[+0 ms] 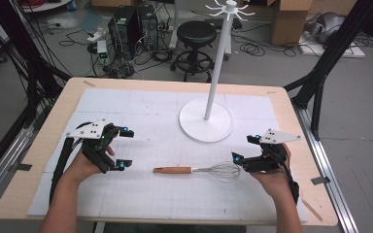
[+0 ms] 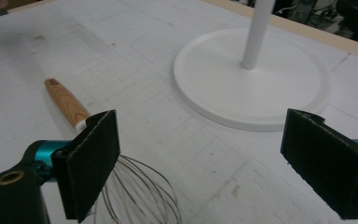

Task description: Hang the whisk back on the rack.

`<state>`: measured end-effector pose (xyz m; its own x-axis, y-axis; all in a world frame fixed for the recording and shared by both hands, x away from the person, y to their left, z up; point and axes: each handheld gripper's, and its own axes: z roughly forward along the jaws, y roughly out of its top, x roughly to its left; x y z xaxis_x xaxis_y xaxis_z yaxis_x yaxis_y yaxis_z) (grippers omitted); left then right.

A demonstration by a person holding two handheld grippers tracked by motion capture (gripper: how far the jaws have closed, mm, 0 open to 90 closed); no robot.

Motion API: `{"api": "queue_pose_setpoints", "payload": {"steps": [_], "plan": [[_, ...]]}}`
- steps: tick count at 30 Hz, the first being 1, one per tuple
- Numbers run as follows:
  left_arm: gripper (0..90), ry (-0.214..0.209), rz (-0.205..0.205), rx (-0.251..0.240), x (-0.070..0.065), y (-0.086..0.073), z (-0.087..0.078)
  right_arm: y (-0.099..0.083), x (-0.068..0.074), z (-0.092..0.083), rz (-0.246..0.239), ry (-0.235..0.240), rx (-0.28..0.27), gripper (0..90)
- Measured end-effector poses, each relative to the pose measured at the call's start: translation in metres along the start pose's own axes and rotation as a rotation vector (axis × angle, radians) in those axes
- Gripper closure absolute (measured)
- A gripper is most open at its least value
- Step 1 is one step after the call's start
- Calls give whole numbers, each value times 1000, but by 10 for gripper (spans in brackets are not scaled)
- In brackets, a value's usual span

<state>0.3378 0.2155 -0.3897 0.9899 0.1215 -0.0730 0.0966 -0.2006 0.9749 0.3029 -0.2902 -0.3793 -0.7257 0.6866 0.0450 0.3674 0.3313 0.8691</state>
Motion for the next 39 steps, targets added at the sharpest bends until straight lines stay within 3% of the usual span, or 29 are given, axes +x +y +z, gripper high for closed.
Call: {"api": "queue_pose_setpoints", "payload": {"steps": [6, 11, 16, 18, 29, 32, 39], "plan": [[16, 37, 23, 37, -1, 1, 0, 19, 14, 22, -61, 72, 50, 107], [16, 41, 33, 49, -2, 1, 2, 39, 32, 48, -145, 151, 116, 108], [16, 47, 33, 52, -2, 1, 3, 51, 44, 68, -182, 206, 176, 110], [17, 49, 37, 53, -3, 1, 2, 54, 49, 75, -188, 233, 206, 157], [16, 67, 42, 68, -2, 0, 3, 52, 75, 115, -272, 314, 357, 205], [17, 69, 39, 65, -2, 0, 2, 51, 80, 121, -294, 326, 371, 231], [17, 71, 40, 65, -1, 0, 2, 51, 83, 127, -298, 347, 391, 235]]}}
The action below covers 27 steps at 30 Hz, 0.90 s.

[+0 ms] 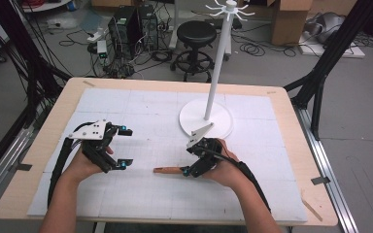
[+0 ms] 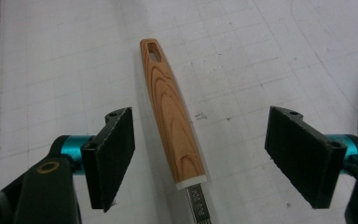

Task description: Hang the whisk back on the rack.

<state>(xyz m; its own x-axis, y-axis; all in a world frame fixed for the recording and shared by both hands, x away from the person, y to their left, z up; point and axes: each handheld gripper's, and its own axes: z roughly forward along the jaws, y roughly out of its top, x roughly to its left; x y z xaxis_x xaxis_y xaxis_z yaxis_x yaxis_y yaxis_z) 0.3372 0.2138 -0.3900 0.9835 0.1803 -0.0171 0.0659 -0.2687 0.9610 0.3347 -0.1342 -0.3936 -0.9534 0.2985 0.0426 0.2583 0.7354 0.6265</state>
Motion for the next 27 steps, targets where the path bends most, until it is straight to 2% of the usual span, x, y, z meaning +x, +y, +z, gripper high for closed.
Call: {"api": "queue_pose_setpoints", "payload": {"steps": [5, 8, 12, 17, 19, 23, 25, 27], "plan": [[17, 1, -2, -1, 0, 0, 0, 2, 2, 7, -11, 7, 32, 254], [17, -1, -1, -1, 0, 0, 0, 4, 5, 16, -45, -3, 90, 293], [16, -4, 1, -3, -1, 0, 1, 8, 9, 27, -59, -2, 173, 375], [16, -5, 2, -3, -1, 0, 1, 11, 12, 37, -78, -8, 212, 409], [16, -5, 2, -2, -1, 0, 1, 11, 12, 40, -87, -14, 244, 437], [16, -9, 3, -3, -1, 0, 1, 11, 14, 40, -88, -1, 249, 520], [16, -8, 5, -2, -1, 0, 2, 11, 16, 39, -97, 4, 250, 620], [16, -9, 4, -2, -1, 1, 2, 12, 16, 39, -99, 4, 255, 645]]}}
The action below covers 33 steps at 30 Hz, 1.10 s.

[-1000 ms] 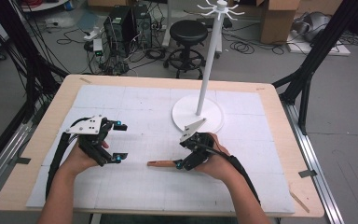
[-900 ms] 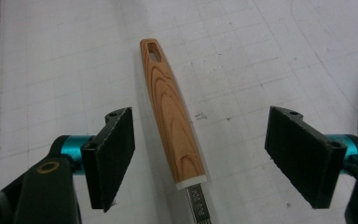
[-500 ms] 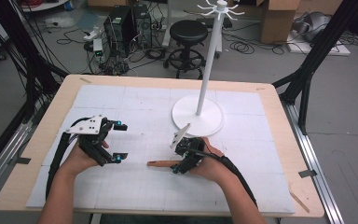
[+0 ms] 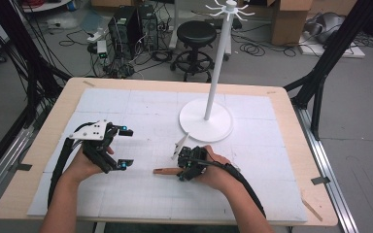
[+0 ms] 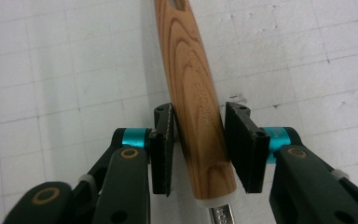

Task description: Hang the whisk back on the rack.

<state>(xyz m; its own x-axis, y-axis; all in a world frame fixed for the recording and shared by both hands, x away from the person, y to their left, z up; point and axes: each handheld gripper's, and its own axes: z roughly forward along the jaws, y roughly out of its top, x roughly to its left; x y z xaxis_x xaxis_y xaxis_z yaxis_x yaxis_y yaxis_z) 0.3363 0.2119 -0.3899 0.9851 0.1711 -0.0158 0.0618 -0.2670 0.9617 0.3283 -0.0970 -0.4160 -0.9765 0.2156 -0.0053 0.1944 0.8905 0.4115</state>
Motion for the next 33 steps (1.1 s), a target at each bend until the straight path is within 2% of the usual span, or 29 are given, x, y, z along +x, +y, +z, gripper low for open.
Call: {"api": "queue_pose_setpoints", "payload": {"steps": [5, 8, 10, 14, 20, 26, 29, 33], "plan": [[17, 0, 2, 0, 0, 0, 0, 0, -1, -1, 8, 9, 1, 694], [17, -1, 1, -1, 0, 0, 0, -2, -2, -4, 20, -19, 16, 704], [16, -3, 2, 0, 0, 0, 0, -5, -5, -10, 47, -28, 7, 705], [16, -1, 3, -5, 0, 1, -1, -11, -10, -30, 72, -29, -87, 706], [16, 1, 5, -6, -1, 1, -1, -22, -15, -61, 115, -54, -233, 705], [17, 1, 4, -7, -1, 1, -1, -34, -17, -87, 142, -115, -375, 705], [17, 2, 3, -8, -1, 1, -1, -38, -16, -97, 153, -145, -424, 706], [17, 3, 4, -8, 0, 1, -1, -43, -17, -106, 162, -153, -465, 706]]}}
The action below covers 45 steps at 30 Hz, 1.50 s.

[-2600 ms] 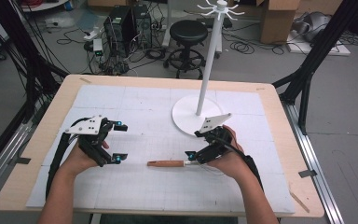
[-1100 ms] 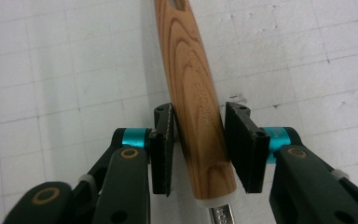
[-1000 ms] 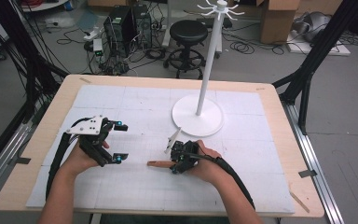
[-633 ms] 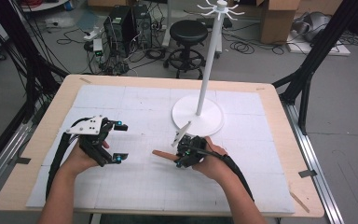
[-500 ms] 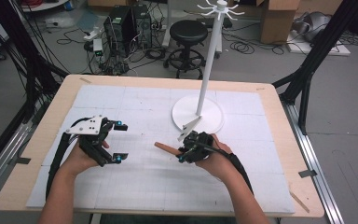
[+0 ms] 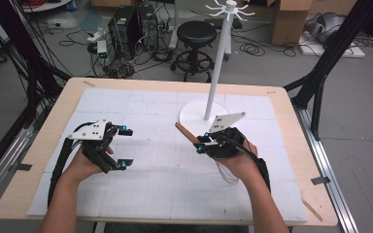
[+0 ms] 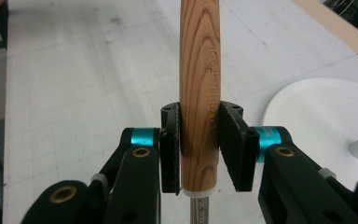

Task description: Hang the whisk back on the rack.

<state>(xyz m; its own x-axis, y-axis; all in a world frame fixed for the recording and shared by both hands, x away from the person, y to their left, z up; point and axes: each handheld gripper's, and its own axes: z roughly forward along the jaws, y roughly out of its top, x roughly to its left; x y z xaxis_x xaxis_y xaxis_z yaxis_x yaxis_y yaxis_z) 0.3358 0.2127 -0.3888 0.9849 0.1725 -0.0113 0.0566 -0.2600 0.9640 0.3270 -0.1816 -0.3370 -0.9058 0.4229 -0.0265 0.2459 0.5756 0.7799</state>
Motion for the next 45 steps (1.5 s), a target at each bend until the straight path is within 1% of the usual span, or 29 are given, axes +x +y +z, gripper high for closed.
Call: {"api": "queue_pose_setpoints", "payload": {"steps": [2, 4, 5, 6, 10, 13, 17, 20, 25, 30, 35, 38, 40, 45], "plan": [[16, 1, -1, 0, 0, 0, 0, 0, -2, -7, 12, -4, -36, 707], [16, 0, -2, -1, 0, 0, 0, 0, -4, -13, 22, -7, -56, 707], [17, 0, -1, -1, 0, 0, 0, 0, -6, -18, 21, -9, -83, 706], [17, 0, 1, 2, 0, 0, 0, 0, -7, -22, 32, -13, -94, 706], [16, -1, 3, 3, 0, 0, 0, 0, -12, -37, 52, -31, -143, 707], [17, 0, -1, 0, 0, 0, 0, -1, -17, -49, 72, -36, -191, 707], [16, 3, 0, 1, 0, 0, 0, -1, -23, -60, 96, -49, -234, 707], [17, 5, -1, 0, 0, 0, -1, 0, -26, -67, 103, -57, -267, 707], [16, 6, 1, -1, 1, 0, -1, 3, -27, -73, 107, -62, -293, 707], [16, 6, 0, -3, 1, 0, -1, 5, -28, -75, 98, -68, -306, 707], [17, 4, 1, 0, 1, 0, -1, 4, -29, -80, 104, -74, -315, 707], [16, 0, 0, -3, 2, 0, -1, 4, -30, -85, 110, -86, -324, 707], [16, 4, 0, -4, 2, -1, -1, 5, -32, -89, 114, -93, -331, 707], [16, 3, -4, -7, 3, -2, -2, 11, -38, -101, 115, -117, -343, 707]]}}
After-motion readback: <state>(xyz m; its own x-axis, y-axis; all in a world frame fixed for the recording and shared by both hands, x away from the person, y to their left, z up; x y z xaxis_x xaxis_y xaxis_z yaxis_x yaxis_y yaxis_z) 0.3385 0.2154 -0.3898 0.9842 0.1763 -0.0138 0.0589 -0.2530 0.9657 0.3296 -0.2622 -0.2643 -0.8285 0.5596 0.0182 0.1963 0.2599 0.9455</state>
